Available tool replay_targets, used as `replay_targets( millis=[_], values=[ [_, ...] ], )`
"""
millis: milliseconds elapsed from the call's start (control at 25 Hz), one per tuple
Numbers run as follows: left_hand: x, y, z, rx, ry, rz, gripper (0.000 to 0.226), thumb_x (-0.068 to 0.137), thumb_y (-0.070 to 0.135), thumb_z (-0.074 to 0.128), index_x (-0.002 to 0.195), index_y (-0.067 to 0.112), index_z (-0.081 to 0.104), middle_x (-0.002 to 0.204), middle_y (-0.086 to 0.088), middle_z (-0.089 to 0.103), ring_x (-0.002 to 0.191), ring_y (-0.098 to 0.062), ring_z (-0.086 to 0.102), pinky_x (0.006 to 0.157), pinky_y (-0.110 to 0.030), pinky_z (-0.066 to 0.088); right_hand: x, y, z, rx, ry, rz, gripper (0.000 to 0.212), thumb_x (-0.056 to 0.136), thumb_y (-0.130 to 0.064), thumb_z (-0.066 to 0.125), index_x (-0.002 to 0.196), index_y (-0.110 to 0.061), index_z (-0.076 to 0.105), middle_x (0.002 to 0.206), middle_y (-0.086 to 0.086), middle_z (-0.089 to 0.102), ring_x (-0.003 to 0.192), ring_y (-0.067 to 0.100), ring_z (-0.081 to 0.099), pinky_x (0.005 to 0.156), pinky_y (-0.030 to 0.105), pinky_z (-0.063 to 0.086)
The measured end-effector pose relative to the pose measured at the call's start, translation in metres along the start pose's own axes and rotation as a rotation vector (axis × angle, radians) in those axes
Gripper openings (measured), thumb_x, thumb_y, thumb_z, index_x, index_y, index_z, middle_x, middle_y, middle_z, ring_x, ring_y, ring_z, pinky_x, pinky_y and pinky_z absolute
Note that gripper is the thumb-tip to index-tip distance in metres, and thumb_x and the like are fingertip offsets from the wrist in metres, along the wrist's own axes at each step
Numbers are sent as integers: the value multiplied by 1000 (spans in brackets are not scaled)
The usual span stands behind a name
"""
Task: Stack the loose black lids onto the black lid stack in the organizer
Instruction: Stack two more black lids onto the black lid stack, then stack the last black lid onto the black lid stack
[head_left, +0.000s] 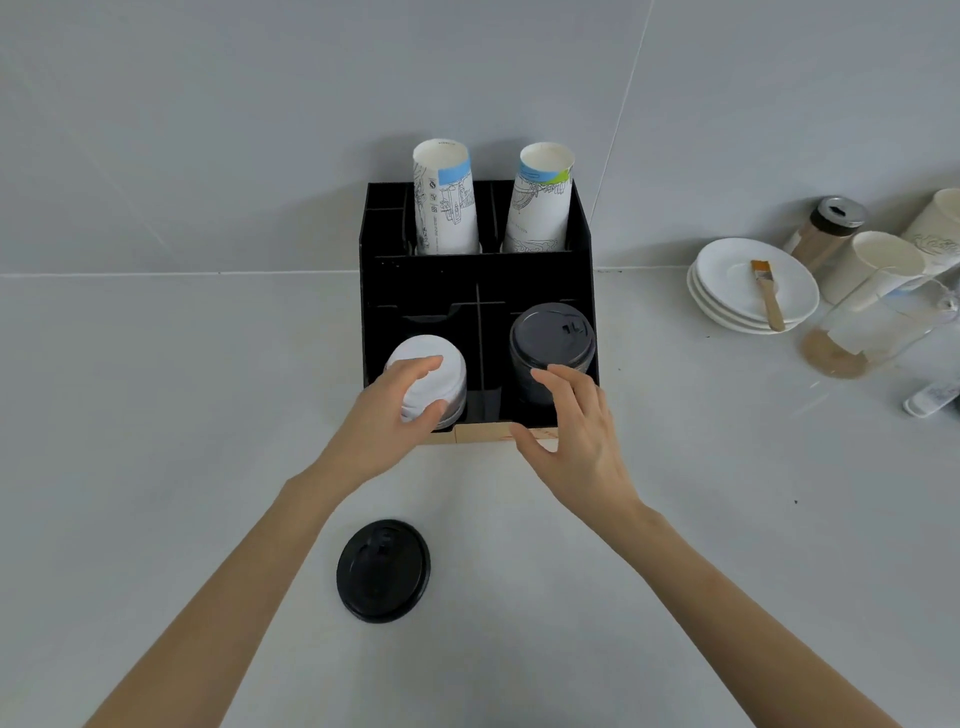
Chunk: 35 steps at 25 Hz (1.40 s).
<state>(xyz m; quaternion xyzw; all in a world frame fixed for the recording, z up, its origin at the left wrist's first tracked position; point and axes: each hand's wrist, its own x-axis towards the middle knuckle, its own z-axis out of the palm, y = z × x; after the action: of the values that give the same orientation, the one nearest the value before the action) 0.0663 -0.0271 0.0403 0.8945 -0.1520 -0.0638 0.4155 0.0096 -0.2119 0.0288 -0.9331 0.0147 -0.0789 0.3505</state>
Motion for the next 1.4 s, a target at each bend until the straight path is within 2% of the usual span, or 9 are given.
replay_targets(
  millis=[160,320,480,880,1000,1120,1240,1400],
  values=[
    [-33,-24,-8,-10,15,-46,43,86,14,53,127,18,42,131,-1,48,117,-12,44,96,-23,31,-15,-7,15,24,-105,-14,51,81,-19,62,126,-10,40,133,13,42,123,29,38,102,31,28],
    [-67,-43,-7,-17,12,-143,43,86,15,54,127,18,42,128,-1,50,112,-7,43,99,-23,31,-33,-14,36,4,-232,-87,50,81,-21,60,126,-10,40,131,13,43,120,29,40,103,39,35],
    [-95,-60,-3,-13,-4,-217,44,85,14,55,127,17,41,130,-2,49,111,-6,43,96,-19,29,-46,-18,54,-27,-361,-104,51,84,-24,56,130,-14,34,136,8,38,124,24,35,105,32,29],
    [-141,-87,7,-6,-61,-348,52,83,20,59,130,16,37,132,-4,45,115,-13,43,99,-23,30,-62,-24,81,-90,-611,-157,60,84,-29,55,135,-18,25,141,4,32,131,21,27,109,31,25],
    [-148,-90,9,26,-93,-360,62,77,38,60,131,18,35,133,-1,44,121,-16,39,99,-23,28,-66,-26,86,-100,-654,-175,63,83,-30,56,135,-18,24,142,4,32,131,22,26,109,32,24],
    [-151,-87,12,70,-137,-353,85,56,61,40,131,21,34,132,4,42,119,-14,37,99,-24,28,-69,-27,92,-102,-678,-198,61,83,-26,56,135,-17,24,141,3,32,131,21,27,110,30,23],
    [-150,-86,15,76,-130,-364,88,52,62,37,131,22,33,134,3,39,120,-15,37,103,-28,30,-70,-27,95,-102,-676,-202,61,83,-23,55,135,-17,23,142,3,31,130,20,27,109,29,23],
    [-147,-80,17,59,-130,-342,86,57,57,47,132,21,30,135,1,37,121,-15,36,104,-26,29,-70,-25,93,-81,-653,-193,61,84,-23,55,135,-15,23,142,4,31,130,20,30,109,28,24]
  ],
)
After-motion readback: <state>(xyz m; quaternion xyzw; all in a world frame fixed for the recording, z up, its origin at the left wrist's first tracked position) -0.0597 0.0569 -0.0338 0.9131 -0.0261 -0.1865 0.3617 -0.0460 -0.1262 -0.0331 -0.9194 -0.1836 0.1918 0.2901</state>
